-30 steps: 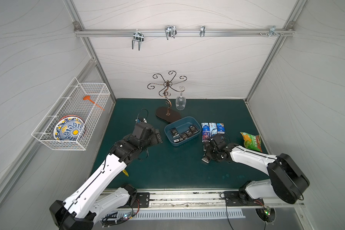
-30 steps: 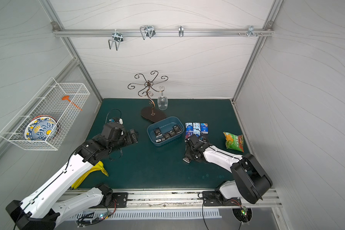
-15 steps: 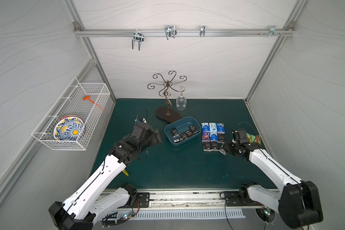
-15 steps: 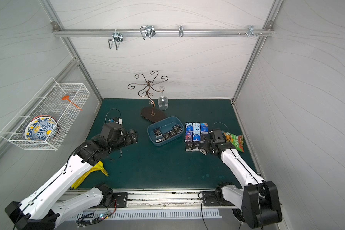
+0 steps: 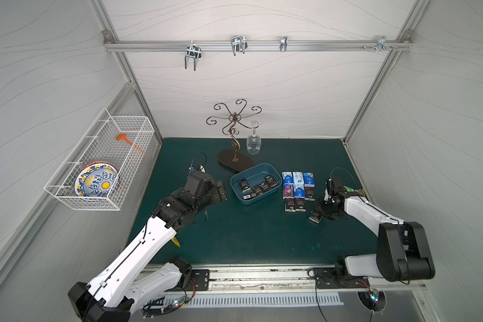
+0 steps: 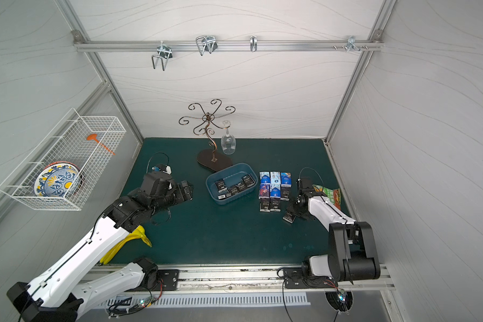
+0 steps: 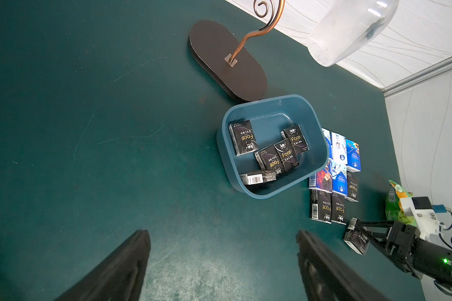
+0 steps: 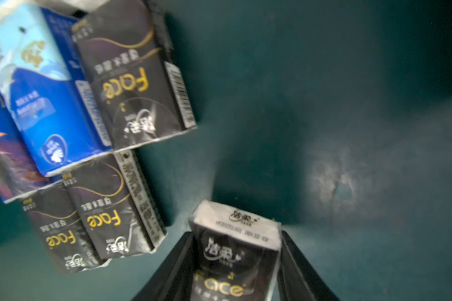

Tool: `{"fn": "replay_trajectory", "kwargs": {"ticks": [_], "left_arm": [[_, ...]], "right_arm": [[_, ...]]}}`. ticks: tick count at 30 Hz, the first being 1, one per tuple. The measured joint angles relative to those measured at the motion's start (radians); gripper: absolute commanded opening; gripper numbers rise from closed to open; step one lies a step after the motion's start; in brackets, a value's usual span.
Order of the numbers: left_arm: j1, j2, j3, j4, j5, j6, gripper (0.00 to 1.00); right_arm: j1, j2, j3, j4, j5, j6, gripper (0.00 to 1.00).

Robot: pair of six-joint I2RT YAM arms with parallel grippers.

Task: Take the pocket tissues out of the storage box
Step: Place the pocket tissues at the center of the board, then move the pocket tissues to the center of the board.

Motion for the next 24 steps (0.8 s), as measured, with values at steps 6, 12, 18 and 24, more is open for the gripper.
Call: {"fn": "replay_trajectory", "kwargs": {"ticks": [6,12,18,24], "left_arm": [[0.0,0.0,0.0,0.0,-0.002,0.0,0.92],[0.0,0.008,0.0,0.0,0.0,0.0,0.92],[0.0,0.007,0.0,-0.001,0.0,0.0,0.92],[0.0,0.002,0.0,-0.003,-0.001,0.002,0.92]], "right_arm": [[0.0,-0.011,0.028,0.013,-0.003,-0.019,0.66],[-0.008,-0.077,0.016,-0.003,-0.006,-0.021,0.67],[-0.026,-0.087,-0.032,-0.008,-0.023,0.0,0.52],[-0.03,-0.097,-0.071,0.004,-0.024,0.044,0.4]]}}
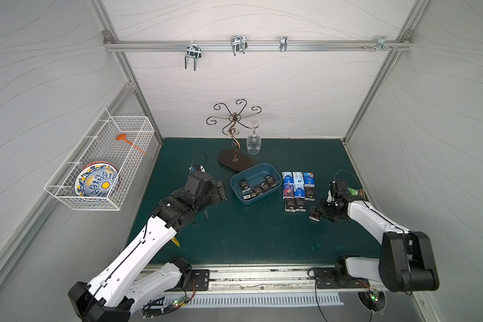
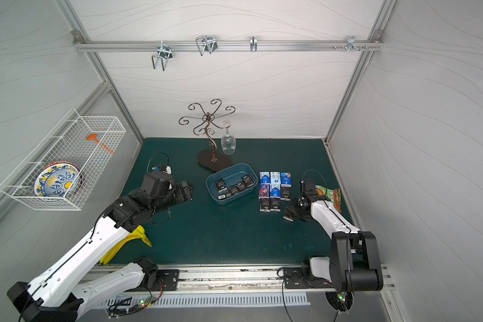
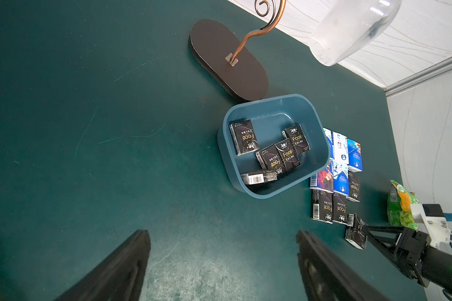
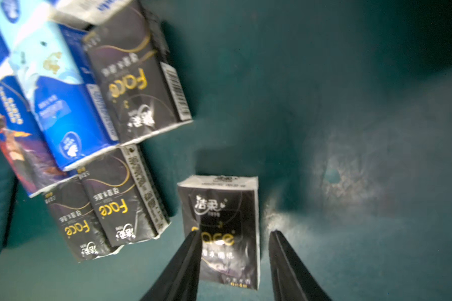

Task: Take the pocket tissues out of the storage box
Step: Move the pocket tissues to the center of the board.

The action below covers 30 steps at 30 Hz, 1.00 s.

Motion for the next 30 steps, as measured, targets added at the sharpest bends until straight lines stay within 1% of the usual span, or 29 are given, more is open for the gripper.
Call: {"fn": "replay_trajectory", "kwargs": {"ticks": [4,6,14,22,30], "left_arm": [[0.0,0.0,0.0,-0.006,0.0,0.0,0.92],[0.0,0.0,0.0,-0.006,0.0,0.001,0.92],[0.0,0.0,0.0,-0.006,-0.006,0.001,0.92],[0.0,0.0,0.0,-0.006,-0.013,0.001,0.92],[0.0,0.0,0.0,-0.006,-0.017,0.001,0.92]], "right_arm": [[-0.001,-0.003,-0.019,0.011,-0.002,0.018,0.31],[-0.001,0.006,-0.019,0.025,-0.006,0.021,0.29],[-0.001,0.084,0.015,0.082,-0.05,-0.017,0.29],[-0.001,0.129,0.046,0.093,-0.094,-0.061,0.35],[-0.001,0.169,0.093,0.091,-0.105,-0.099,0.46]]}}
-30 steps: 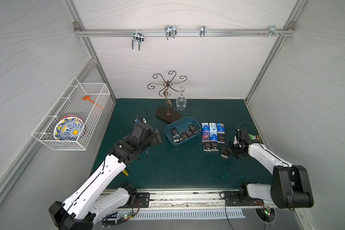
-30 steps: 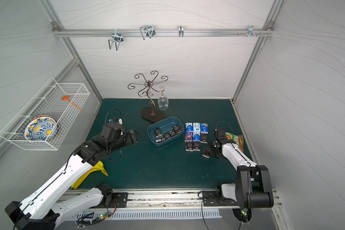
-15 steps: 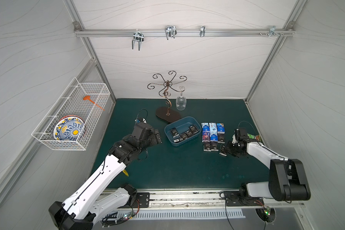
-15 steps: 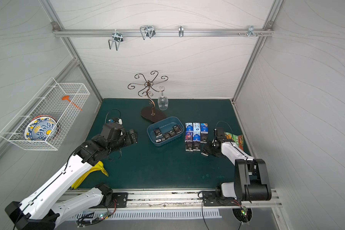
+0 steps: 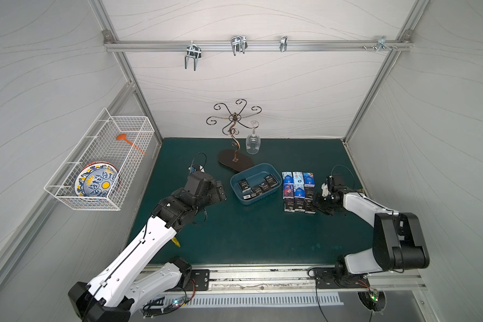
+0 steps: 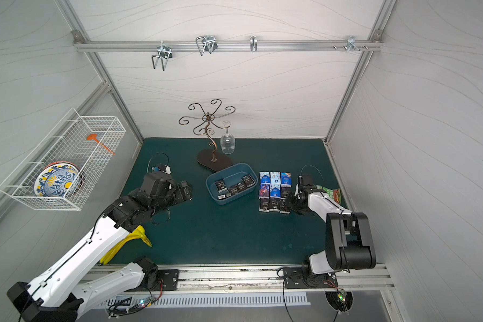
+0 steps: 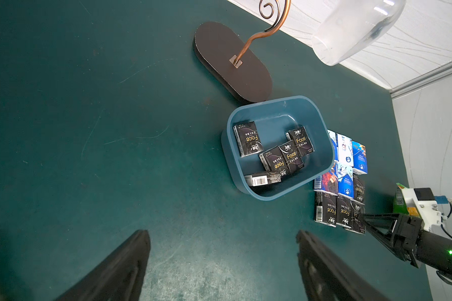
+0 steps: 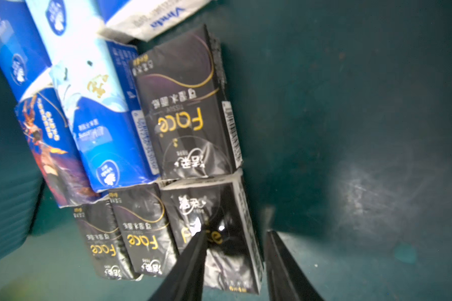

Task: Take the pocket tissues out of the storage box
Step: Move the pocket tissues to the center of the board, then pick up the pocket tissues from the storage box.

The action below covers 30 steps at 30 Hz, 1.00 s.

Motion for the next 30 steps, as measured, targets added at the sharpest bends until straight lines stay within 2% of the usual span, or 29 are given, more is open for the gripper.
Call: {"fn": "replay_trajectory", "kwargs": {"ticks": [10,15,18,23,25,30], "left_arm": [[0.0,0.001,0.0,0.0,-0.002,0.0,0.92],[0.0,0.005,0.003,0.0,-0.004,0.0,0.92],[0.0,0.013,0.006,0.0,-0.004,0.0,0.92],[0.0,0.029,0.006,0.0,-0.004,0.0,0.92],[0.0,0.038,0.006,0.0,-0.004,-0.001,0.92],[0.0,0.049,0.006,0.0,-0.004,-0.002,0.92]], "right_arm": [[0.0,0.0,0.021,-0.011,0.0,-0.013,0.5],[0.024,-0.054,0.039,-0.064,0.029,-0.019,0.54],[0.108,-0.093,0.098,-0.1,0.087,-0.02,0.56],[0.353,-0.088,0.261,-0.127,0.179,-0.039,0.61],[0.459,-0.034,0.356,-0.126,0.195,-0.063,0.62],[0.619,0.196,0.602,-0.121,0.193,-0.163,0.65]]}}
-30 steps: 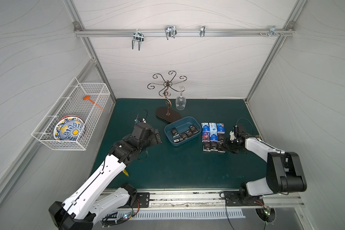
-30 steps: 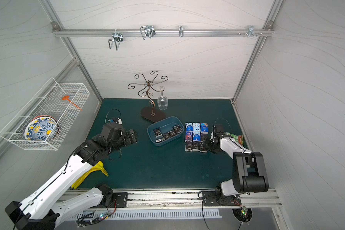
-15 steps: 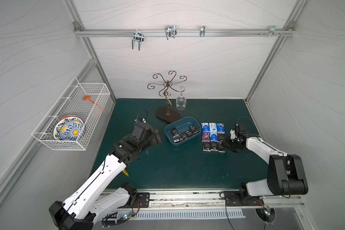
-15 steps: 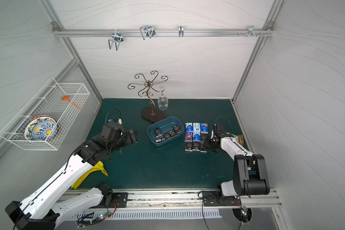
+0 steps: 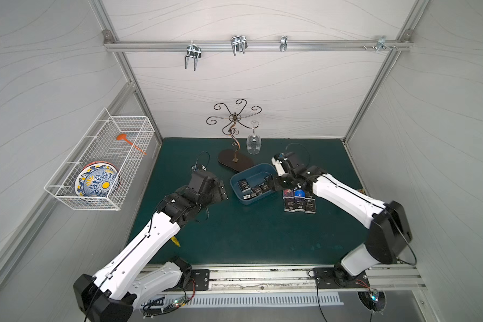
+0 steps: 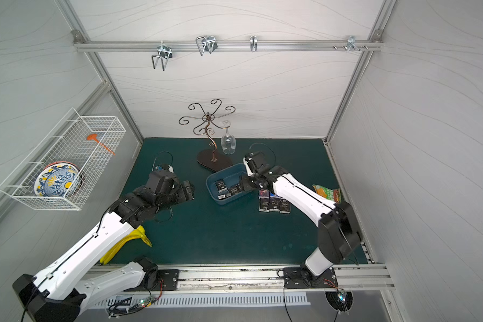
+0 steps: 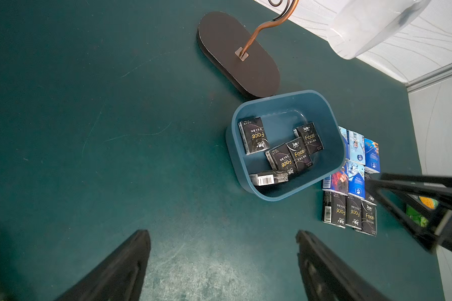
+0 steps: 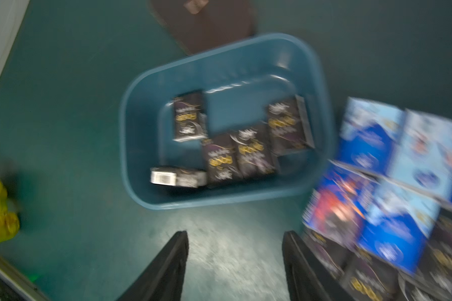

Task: Take the pocket tissues out of the storage box
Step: Pick up the pocket tissues from the storage box.

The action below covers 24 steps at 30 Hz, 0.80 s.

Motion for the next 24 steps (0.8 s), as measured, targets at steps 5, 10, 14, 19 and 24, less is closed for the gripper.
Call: {"fn": "replay_trajectory", "kwargs": {"ticks": [5,10,14,19,24], "left_arm": [[0.0,-0.002,0.0,-0.01,-0.007,0.0,0.92],[0.0,-0.007,0.0,-0.019,-0.016,0.001,0.92],[0.0,-0.008,0.0,-0.023,-0.021,0.001,0.92],[0.0,-0.008,0.0,-0.023,-0.023,0.002,0.92],[0.0,-0.008,0.0,-0.023,-0.027,0.002,0.92]], "right_arm": [[0.069,0.214,0.182,-0.01,-0.006,-0.1,0.68],[0.075,0.381,0.329,-0.033,-0.019,-0.169,0.7],[0.076,0.47,0.396,-0.037,-0.016,-0.197,0.71],[0.08,0.545,0.434,-0.035,-0.007,-0.217,0.71],[0.082,0.612,0.481,-0.036,-0.006,-0.223,0.67]]}}
